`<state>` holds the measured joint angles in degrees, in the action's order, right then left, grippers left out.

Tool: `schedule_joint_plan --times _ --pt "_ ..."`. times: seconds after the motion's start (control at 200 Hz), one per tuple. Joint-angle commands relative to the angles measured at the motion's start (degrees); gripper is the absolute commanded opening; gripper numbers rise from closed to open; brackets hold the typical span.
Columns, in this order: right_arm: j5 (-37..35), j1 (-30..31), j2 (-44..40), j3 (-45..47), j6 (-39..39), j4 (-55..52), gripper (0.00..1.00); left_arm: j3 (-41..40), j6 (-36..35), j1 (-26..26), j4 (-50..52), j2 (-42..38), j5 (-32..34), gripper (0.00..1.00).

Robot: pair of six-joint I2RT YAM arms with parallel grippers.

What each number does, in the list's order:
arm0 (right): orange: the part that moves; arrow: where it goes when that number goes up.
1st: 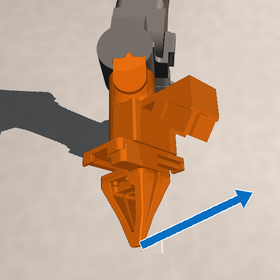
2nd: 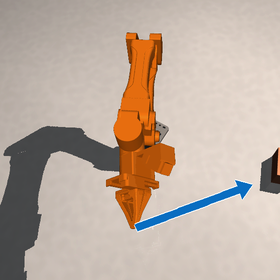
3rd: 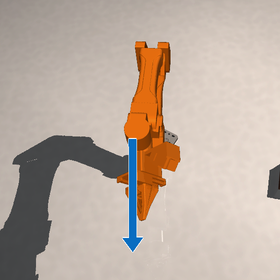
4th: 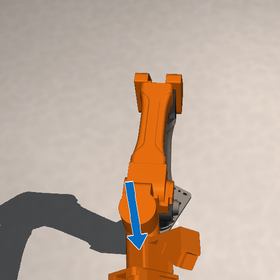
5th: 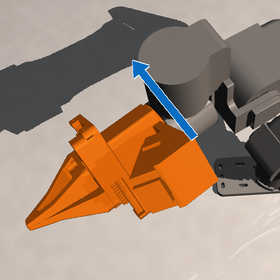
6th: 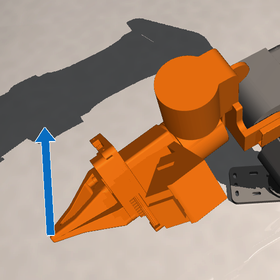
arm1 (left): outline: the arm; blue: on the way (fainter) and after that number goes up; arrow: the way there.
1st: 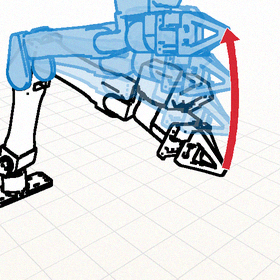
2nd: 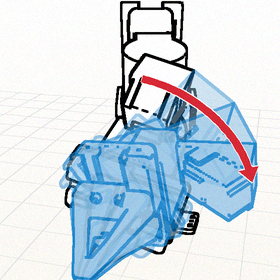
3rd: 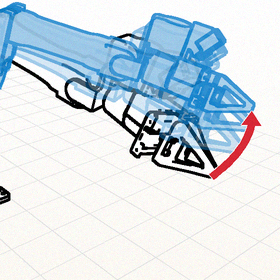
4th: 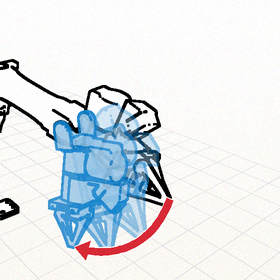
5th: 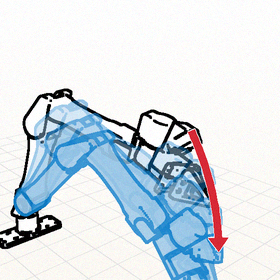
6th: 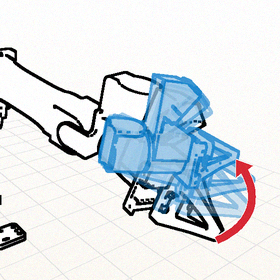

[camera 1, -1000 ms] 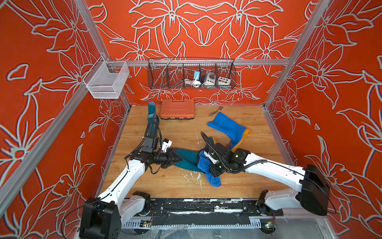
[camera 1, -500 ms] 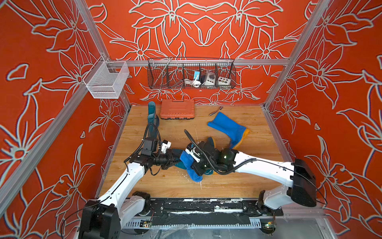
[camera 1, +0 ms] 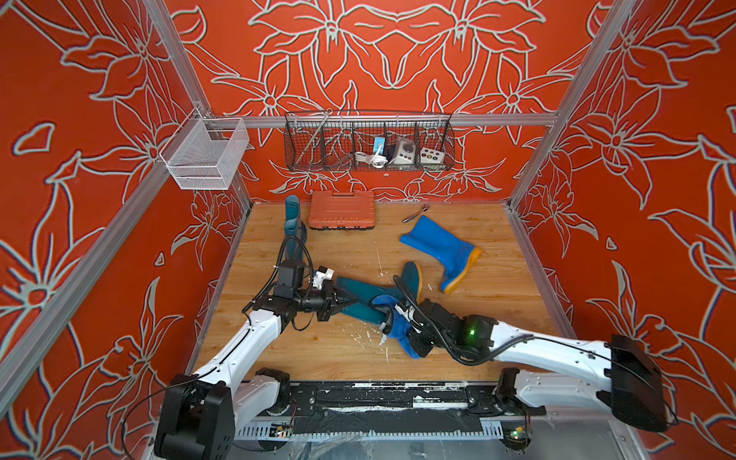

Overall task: Wipe the rubber boots with a cloth
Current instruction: Wipe the dirt off the rubber boot.

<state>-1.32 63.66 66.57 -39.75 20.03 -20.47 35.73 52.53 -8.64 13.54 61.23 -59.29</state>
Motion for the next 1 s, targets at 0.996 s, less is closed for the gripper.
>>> schedule_joint_plan --times 0.996 --pt "9.22 -30.87 27.07 -36.54 -4.56 -20.91 0.0 28.74 -40.36 0.12 48.35 -2.73 18.29 0.0"
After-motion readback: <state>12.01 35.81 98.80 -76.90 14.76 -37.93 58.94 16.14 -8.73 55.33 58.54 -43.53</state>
